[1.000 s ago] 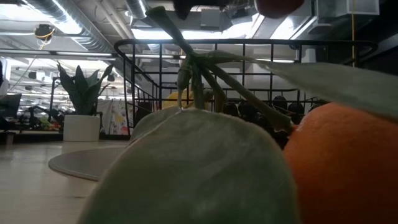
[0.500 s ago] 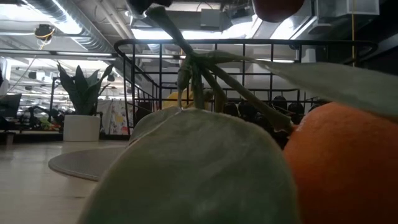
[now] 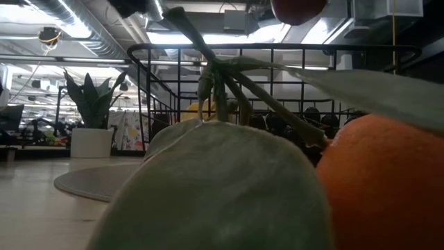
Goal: Build produce basket
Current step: Put the red pomegranate into the wire basket, then put the left orange tangerine into the wire basket
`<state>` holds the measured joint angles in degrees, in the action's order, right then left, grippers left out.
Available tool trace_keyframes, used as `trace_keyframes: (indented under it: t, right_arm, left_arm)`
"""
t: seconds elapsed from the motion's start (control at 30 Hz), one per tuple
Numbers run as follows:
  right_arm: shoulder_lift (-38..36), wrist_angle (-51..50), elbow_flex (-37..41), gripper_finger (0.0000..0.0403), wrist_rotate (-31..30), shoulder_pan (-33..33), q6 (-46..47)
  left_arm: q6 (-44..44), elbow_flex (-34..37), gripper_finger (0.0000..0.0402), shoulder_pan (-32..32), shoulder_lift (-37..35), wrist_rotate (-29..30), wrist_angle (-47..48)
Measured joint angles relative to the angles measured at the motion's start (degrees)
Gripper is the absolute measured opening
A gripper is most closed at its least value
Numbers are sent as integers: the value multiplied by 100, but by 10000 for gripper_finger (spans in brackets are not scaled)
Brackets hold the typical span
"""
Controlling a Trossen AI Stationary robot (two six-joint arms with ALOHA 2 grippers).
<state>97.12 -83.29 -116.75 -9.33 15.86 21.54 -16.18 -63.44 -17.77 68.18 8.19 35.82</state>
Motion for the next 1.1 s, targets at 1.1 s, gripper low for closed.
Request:
trace_keyframes:
  t: [1.1]
  right_arm:
    - [0,202,0,150,43,2,-193]
  left_arm:
    - [-271,0,158,-478,0,-143,401]
